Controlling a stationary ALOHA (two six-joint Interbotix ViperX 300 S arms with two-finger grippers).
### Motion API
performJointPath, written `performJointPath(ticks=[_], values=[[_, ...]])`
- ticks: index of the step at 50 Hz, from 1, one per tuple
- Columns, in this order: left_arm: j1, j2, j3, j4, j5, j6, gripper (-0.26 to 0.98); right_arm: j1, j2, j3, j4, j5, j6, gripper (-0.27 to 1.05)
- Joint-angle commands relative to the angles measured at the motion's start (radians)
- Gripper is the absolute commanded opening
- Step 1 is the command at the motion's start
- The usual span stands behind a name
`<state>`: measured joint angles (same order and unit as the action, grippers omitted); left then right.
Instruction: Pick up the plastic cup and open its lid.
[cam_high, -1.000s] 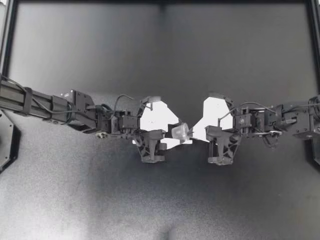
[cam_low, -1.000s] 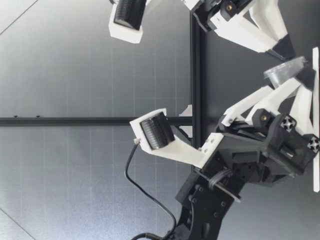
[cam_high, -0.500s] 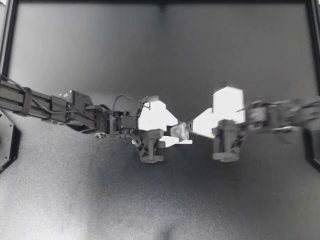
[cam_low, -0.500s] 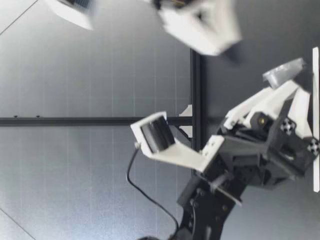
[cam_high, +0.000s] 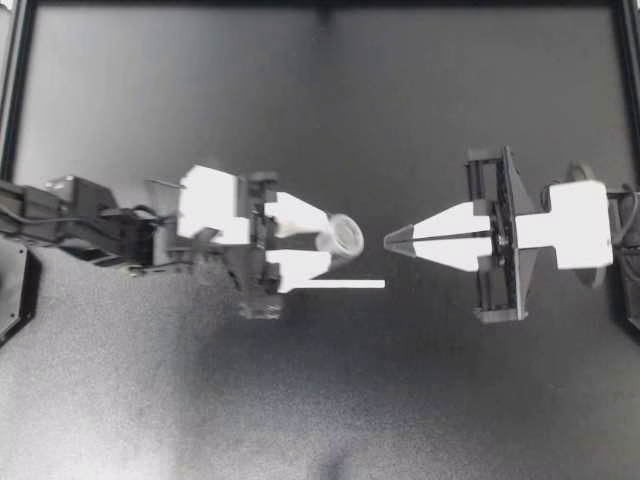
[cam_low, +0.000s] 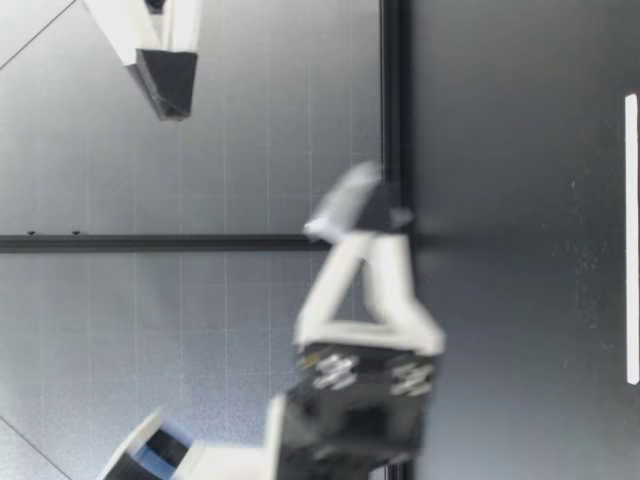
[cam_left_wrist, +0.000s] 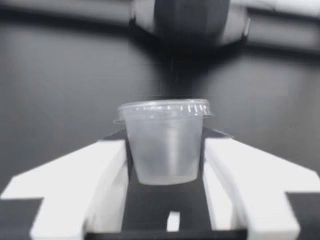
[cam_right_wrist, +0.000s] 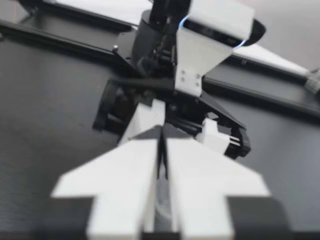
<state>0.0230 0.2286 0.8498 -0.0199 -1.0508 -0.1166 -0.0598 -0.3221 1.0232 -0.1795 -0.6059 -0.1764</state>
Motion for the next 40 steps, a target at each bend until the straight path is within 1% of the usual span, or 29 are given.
performJointPath(ticks=[1,4,11,15,18,23,30,40], values=[[-0.002,-0.041,0.008,0.000,-0.115,-0.043,0.27,-0.002,-0.002,-0.028,-0.003,-0.009,-0.075,0.22],[-0.002,-0.041,0.009,0.000,-0.149,-0.072,0.27,-0.002,0.002,-0.032,-0.005,-0.009,-0.172,0.33],[-0.002,-0.041,0.009,0.002,-0.187,-0.130,0.27,-0.002,0.006,-0.025,-0.002,-0.009,-0.446,0.48],[-0.003,-0.041,0.011,0.002,-0.195,-0.147,0.27,-0.002,0.009,-0.023,0.015,-0.009,-0.612,0.51],[-0.003,-0.044,0.011,0.002,-0.198,-0.150,0.27,-0.002,0.018,-0.023,0.054,-0.009,-0.730,0.51],[-0.005,-0.048,0.011,0.002,-0.202,-0.152,0.27,0.003,0.040,-0.021,0.118,-0.021,-0.861,0.51],[-0.005,-0.055,0.011,0.002,-0.210,-0.152,0.27,0.006,0.094,-0.028,0.173,-0.086,-0.959,0.52],[-0.006,-0.057,0.014,0.002,-0.213,-0.152,0.27,0.006,0.155,-0.034,0.183,-0.169,-0.963,0.52]])
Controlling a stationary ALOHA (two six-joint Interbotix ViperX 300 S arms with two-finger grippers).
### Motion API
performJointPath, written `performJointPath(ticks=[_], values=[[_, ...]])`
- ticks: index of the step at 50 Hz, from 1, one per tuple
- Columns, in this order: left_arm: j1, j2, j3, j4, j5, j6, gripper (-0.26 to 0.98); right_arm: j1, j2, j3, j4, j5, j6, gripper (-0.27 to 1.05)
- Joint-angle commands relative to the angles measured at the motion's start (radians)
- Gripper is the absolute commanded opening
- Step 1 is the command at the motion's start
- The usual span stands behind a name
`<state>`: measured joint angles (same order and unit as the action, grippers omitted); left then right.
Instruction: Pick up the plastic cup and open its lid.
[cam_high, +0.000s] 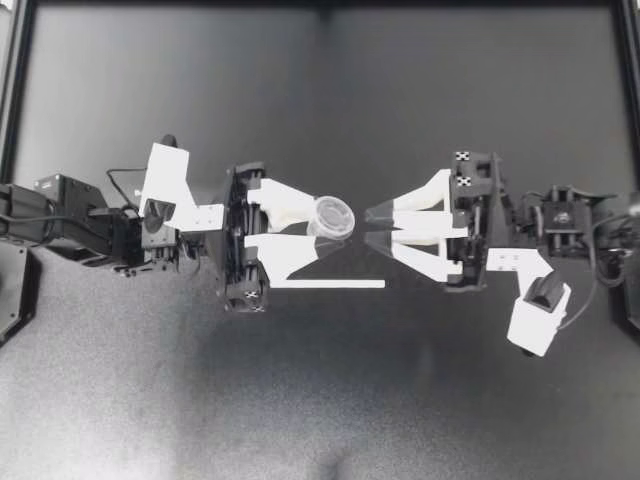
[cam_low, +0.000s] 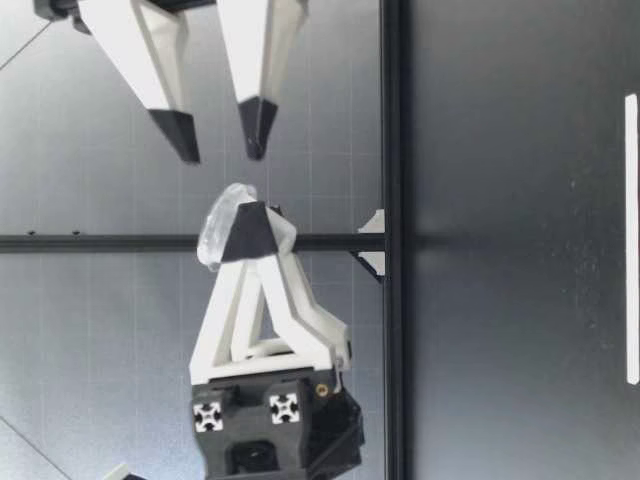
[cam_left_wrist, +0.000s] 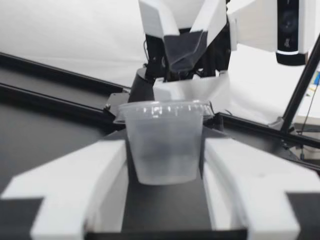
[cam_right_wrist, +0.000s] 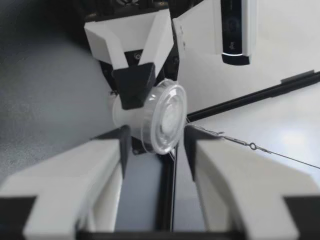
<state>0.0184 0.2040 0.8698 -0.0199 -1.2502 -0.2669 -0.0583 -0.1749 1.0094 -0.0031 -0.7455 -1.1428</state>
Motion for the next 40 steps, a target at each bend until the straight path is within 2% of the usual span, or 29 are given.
performJointPath(ticks=[1,23,40], values=[[-0.002,-0.032,-0.006,0.002,-0.015,-0.002,0.27,0.005,0.012,-0.021,0.008,-0.034,0.003,0.52],[-0.005,-0.032,0.002,0.005,-0.015,-0.002,0.27,0.000,0.058,-0.061,0.051,-0.048,0.002,0.52],[-0.012,-0.032,0.012,0.008,-0.015,0.000,0.27,-0.038,-0.046,-0.034,0.103,-0.114,-0.003,0.51]])
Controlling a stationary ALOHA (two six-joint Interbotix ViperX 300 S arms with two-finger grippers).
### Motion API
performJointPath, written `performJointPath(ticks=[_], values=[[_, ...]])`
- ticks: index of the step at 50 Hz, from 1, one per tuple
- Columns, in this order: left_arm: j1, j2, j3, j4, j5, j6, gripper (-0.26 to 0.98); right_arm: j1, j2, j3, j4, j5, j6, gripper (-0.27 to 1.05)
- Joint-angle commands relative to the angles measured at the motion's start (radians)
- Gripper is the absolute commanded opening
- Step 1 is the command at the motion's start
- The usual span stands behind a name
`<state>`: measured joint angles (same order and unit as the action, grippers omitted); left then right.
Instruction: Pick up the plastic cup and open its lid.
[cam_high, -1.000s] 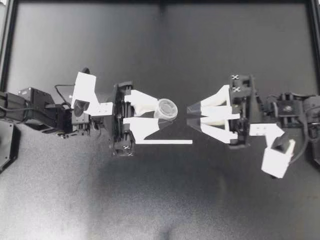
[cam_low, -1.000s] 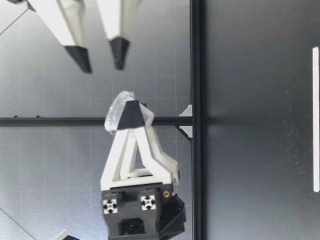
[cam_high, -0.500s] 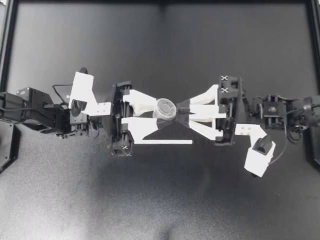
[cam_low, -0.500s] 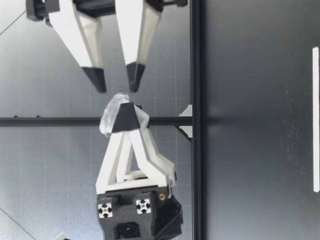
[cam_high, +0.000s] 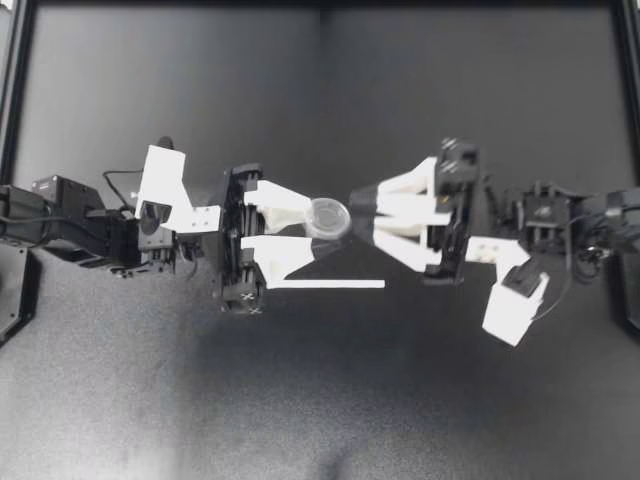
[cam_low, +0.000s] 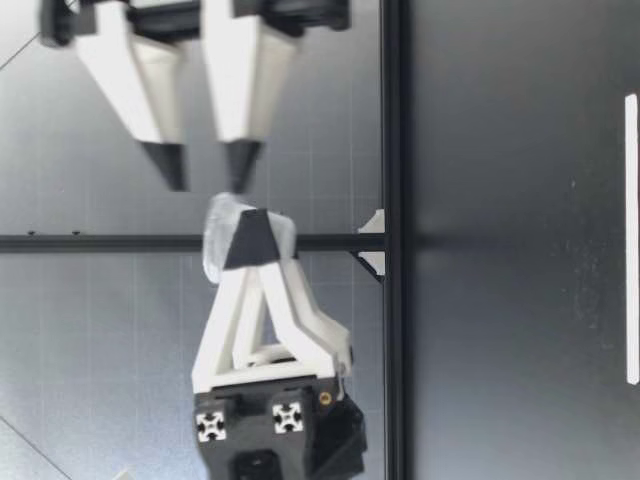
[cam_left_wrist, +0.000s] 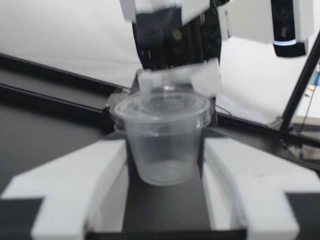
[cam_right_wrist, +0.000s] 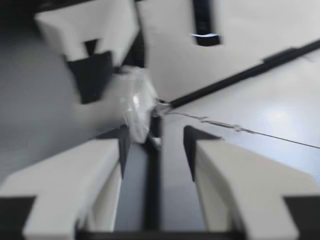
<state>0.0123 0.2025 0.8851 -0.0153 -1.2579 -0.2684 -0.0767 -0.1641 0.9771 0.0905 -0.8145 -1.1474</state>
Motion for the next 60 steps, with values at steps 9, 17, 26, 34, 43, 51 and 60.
performJointPath(ticks=[9,17,26,34,43,51,60], values=[[-0.006,-0.032,0.005,0.003,-0.006,0.003,0.27,-0.020,-0.117,0.035,0.015,-0.137,0.006,0.52],[-0.008,-0.040,0.006,0.008,0.005,0.023,0.27,-0.017,-0.129,0.071,0.015,-0.137,0.032,0.52],[-0.006,-0.072,0.026,0.028,0.048,0.121,0.27,0.021,-0.110,0.072,0.018,-0.067,0.249,0.52],[-0.006,-0.126,0.055,0.028,0.084,0.202,0.27,0.041,-0.109,0.048,0.014,0.055,0.568,0.51],[-0.006,-0.179,0.094,0.028,0.087,0.235,0.27,0.041,-0.118,0.041,0.008,0.143,0.841,0.51],[-0.006,-0.198,0.114,0.028,0.087,0.238,0.27,0.041,-0.118,0.048,0.006,0.149,0.931,0.51],[-0.008,-0.209,0.117,0.028,0.087,0.245,0.27,0.041,-0.114,0.049,0.006,0.150,0.977,0.51]])
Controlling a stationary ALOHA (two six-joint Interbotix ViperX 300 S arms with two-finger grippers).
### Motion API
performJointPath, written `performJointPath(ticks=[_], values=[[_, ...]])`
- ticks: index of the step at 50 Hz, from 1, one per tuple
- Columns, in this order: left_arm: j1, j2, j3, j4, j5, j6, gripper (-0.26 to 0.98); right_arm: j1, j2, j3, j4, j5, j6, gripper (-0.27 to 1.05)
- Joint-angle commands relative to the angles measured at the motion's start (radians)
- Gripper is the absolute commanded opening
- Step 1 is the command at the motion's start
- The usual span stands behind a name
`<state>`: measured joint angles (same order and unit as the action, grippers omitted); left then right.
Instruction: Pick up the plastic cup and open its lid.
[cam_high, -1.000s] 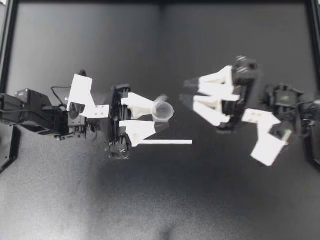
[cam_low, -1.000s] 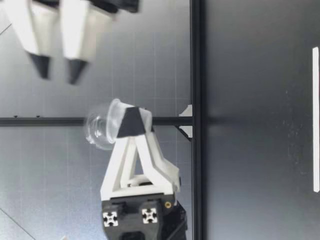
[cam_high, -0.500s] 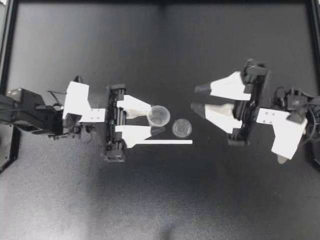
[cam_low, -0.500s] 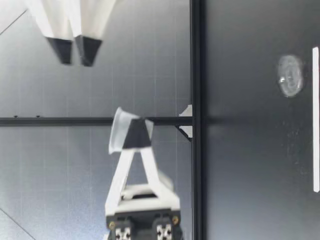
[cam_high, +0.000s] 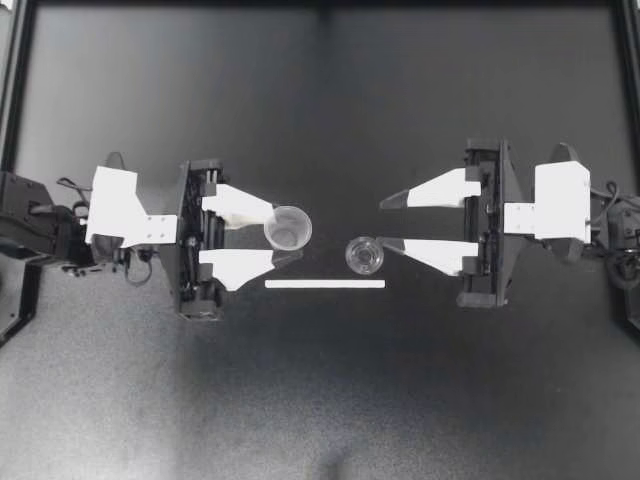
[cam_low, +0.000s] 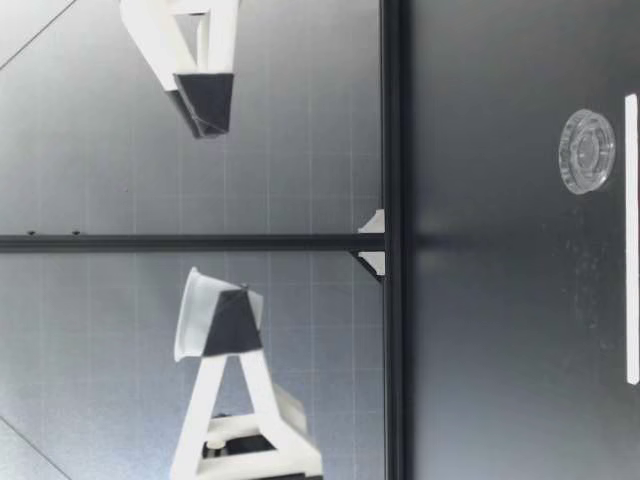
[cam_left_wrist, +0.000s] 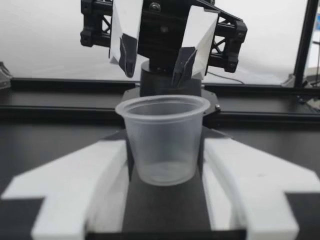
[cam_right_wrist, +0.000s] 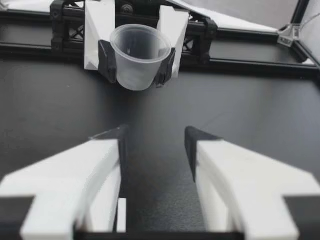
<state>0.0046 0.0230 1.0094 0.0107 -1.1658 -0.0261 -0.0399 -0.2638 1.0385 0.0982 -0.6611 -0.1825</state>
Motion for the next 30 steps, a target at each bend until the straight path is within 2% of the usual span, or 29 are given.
performJointPath(ticks=[1,16,30], values=[[0.000,-0.029,-0.008,0.002,-0.005,0.005,0.27,0.005,-0.012,-0.012,-0.002,-0.005,0.015,0.51],[0.002,-0.043,-0.009,0.002,0.015,0.008,0.27,0.012,0.021,-0.018,-0.002,-0.003,0.129,0.51],[0.002,-0.043,-0.015,0.003,0.028,0.008,0.27,0.012,0.021,-0.018,-0.002,-0.003,0.138,0.51]])
